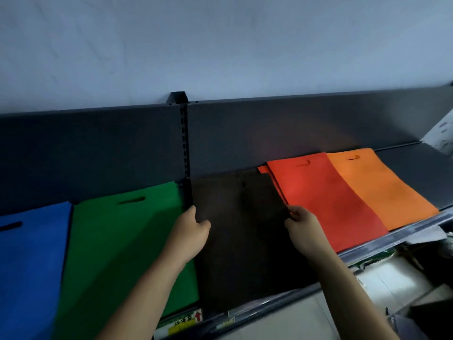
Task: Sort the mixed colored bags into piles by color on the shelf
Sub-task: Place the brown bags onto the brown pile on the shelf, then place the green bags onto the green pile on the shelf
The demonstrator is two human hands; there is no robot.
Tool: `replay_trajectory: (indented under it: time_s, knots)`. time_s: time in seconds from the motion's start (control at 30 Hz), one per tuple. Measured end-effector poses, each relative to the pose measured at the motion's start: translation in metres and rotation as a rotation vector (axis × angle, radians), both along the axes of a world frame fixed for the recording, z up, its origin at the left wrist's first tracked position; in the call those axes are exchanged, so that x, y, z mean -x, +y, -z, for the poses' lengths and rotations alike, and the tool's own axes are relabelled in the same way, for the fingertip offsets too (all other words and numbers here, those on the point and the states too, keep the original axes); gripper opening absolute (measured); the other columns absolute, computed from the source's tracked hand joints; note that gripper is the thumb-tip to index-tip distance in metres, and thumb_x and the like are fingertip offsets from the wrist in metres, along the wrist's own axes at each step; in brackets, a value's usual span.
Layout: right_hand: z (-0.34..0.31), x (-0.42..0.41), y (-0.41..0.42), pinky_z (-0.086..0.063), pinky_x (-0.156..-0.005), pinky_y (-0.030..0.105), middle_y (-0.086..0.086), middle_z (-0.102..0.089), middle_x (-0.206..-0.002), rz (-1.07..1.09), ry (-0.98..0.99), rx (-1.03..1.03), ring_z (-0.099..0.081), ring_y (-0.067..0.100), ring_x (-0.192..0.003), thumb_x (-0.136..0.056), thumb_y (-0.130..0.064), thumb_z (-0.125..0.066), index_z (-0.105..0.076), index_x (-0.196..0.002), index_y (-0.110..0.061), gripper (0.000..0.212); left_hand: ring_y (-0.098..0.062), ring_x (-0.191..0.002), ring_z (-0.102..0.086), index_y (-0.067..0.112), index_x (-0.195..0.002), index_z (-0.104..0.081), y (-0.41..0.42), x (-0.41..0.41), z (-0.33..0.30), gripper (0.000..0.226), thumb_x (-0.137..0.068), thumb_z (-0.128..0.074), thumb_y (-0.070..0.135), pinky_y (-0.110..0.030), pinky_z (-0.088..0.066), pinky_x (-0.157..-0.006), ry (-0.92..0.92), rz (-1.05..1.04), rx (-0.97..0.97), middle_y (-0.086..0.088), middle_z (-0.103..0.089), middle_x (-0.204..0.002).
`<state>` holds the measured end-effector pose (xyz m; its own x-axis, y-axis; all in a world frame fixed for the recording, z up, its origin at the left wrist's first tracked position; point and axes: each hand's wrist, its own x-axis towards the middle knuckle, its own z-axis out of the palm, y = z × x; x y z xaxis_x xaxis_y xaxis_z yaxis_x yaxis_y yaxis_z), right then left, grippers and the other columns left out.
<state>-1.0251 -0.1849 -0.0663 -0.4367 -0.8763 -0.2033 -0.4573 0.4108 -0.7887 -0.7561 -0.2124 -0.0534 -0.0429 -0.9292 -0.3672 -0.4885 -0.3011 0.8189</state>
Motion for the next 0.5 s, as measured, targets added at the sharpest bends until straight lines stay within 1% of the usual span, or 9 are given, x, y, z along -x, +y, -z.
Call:
replay_trajectory:
  time_s: [0.03,0.07,0.1,0.13,0.17,0.23,0.3,0.4,0.5]
  knots:
    - [0.005,0.003,-0.008,-0.054,-0.068,0.024,0.003,-0.079,-0.097,-0.013,0.02,0.004,-0.074,0.018,-0.084,-0.085,0.002,-0.057,-0.075,-0.117,-0.012,0.039,-0.018,-0.126,-0.059,0.013,-0.163,-0.02,-0.001,0.004,0.0,0.069,-0.102,-0.051,0.022,-0.025,-0.047,-0.098,-0.022,-0.003,0.015,-0.007,-0.039,-0.161]
    - [0.007,0.004,-0.014,-0.051,-0.065,0.019,0.003,-0.078,-0.097,-0.03,0.039,0.011,-0.071,0.014,-0.081,-0.086,0.003,-0.057,-0.075,-0.118,-0.01,0.039,-0.013,-0.102,-0.067,0.014,-0.163,-0.021,-0.003,0.008,0.0,0.069,-0.102,-0.051,0.022,-0.022,-0.052,-0.08,-0.04,-0.019,0.024,-0.008,-0.048,-0.154]
    - [0.009,0.004,-0.019,-0.049,-0.066,0.02,0.004,-0.078,-0.097,-0.041,0.052,0.018,-0.069,0.015,-0.081,-0.087,0.005,-0.057,-0.074,-0.12,-0.009,0.04,-0.012,-0.084,-0.068,0.016,-0.163,-0.022,-0.005,0.01,0.0,0.068,-0.101,-0.051,0.023,-0.024,-0.051,-0.067,-0.058,-0.04,0.031,-0.011,-0.054,-0.147]
    - [0.01,0.005,-0.023,-0.05,-0.072,0.024,0.007,-0.077,-0.101,-0.05,0.054,0.019,-0.069,0.019,-0.086,-0.088,0.005,-0.057,-0.073,-0.124,-0.008,0.042,-0.015,-0.084,-0.068,0.018,-0.163,-0.022,-0.006,0.012,0.0,0.069,-0.101,-0.051,0.024,-0.029,-0.053,-0.066,-0.084,-0.063,0.043,-0.016,-0.055,-0.146]
    - [0.011,0.006,-0.026,-0.05,-0.081,0.028,0.011,-0.077,-0.11,-0.058,0.053,0.019,-0.07,0.025,-0.097,-0.089,0.004,-0.057,-0.071,-0.13,-0.006,0.044,-0.02,-0.098,-0.069,0.019,-0.163,-0.023,-0.007,0.014,-0.001,0.069,-0.1,-0.052,0.026,-0.034,-0.057,-0.077,-0.115,-0.078,0.06,-0.017,-0.051,-0.149]
    - [0.011,0.009,-0.03,-0.047,-0.099,0.035,0.018,-0.072,-0.129,-0.081,0.07,0.024,-0.066,0.034,-0.122,-0.092,0.002,-0.059,-0.064,-0.139,-0.002,0.047,-0.025,-0.131,-0.056,0.021,-0.162,-0.024,-0.004,0.018,-0.004,0.07,-0.099,-0.054,0.028,-0.041,-0.05,-0.104,-0.156,-0.107,0.082,-0.011,-0.042,-0.158]
    - [0.01,0.011,-0.032,-0.045,-0.106,0.037,0.023,-0.068,-0.133,-0.098,0.124,0.074,-0.061,0.039,-0.129,-0.093,0.001,-0.061,-0.062,-0.139,0.002,0.046,-0.022,-0.14,-0.047,0.024,-0.162,-0.025,0.004,0.022,-0.008,0.07,-0.099,-0.056,0.027,-0.043,-0.045,-0.112,-0.152,-0.163,0.088,-0.007,-0.041,-0.158]
    - [0.004,0.01,-0.031,-0.045,-0.102,0.036,0.02,-0.069,-0.124,-0.166,0.166,0.181,-0.061,0.037,-0.122,-0.09,0.0,-0.064,-0.066,-0.131,0.001,0.041,-0.019,-0.138,-0.049,0.024,-0.16,-0.03,0.023,0.025,-0.015,0.064,-0.102,-0.055,0.022,-0.035,-0.047,-0.105,-0.159,-0.265,0.119,-0.006,-0.045,-0.155]
    - [-0.005,0.001,-0.033,-0.043,-0.097,0.025,0.01,-0.07,-0.123,-0.261,0.075,0.216,-0.065,0.023,-0.115,-0.094,-0.004,-0.063,-0.066,-0.131,-0.006,0.037,-0.023,-0.123,-0.062,0.028,-0.158,-0.033,0.048,0.019,-0.017,0.06,-0.103,-0.054,0.021,-0.029,-0.05,-0.082,-0.159,-0.373,0.144,-0.002,-0.048,-0.152]
